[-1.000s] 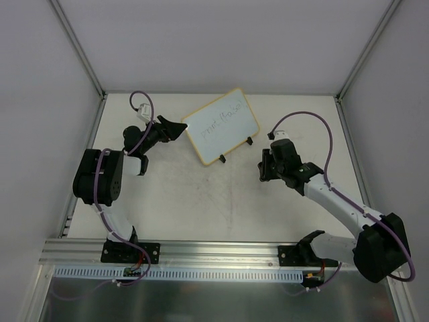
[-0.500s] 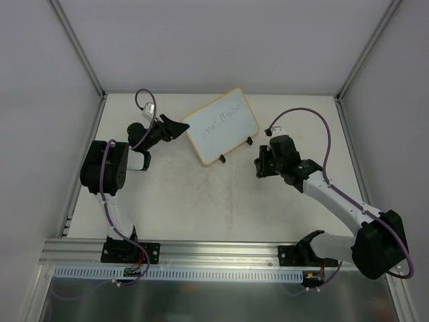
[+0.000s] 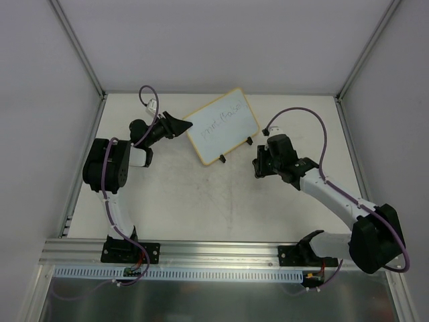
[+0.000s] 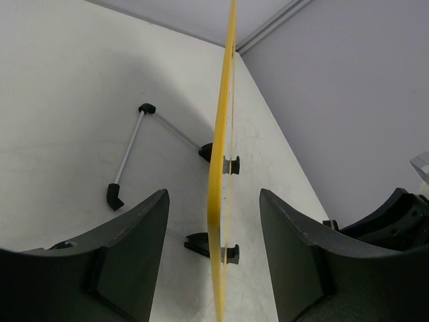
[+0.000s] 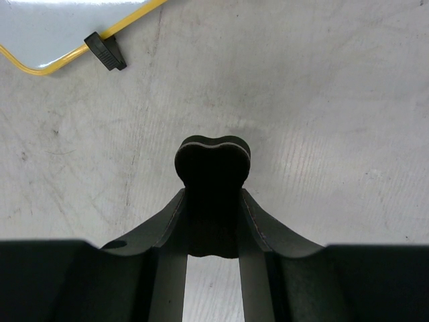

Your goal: Erase the whiteboard

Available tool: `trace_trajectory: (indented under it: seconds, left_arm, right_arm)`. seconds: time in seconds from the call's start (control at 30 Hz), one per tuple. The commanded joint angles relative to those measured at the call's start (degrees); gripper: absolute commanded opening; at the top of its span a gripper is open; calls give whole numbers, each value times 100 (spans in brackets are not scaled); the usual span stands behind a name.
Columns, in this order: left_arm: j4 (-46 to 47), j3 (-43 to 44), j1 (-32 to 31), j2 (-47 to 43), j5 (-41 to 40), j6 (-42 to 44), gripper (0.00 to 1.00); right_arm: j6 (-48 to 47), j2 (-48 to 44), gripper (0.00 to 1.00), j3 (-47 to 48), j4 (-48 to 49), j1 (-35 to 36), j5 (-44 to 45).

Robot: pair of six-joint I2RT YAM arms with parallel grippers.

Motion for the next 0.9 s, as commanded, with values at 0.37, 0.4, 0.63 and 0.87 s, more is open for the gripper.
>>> trace_trajectory:
  seconds: [0.37,0.4,0.63,0.87]
  left_arm:
    - [974,399,-252,76,166,114,21]
    - [982,399,-252,85,166,114,21]
    - [1000,302,-296,111,131,193,20]
    - [1096,355,-296,226,218,158,0]
  right_arm:
    - [-138,333,0,678,371,70,-172]
    - [-156,386,1,714,380,61,-198]
    - [-374,798,0,1135,679,114,-453]
    - [-824,1353,0,1497,1319,325,-849]
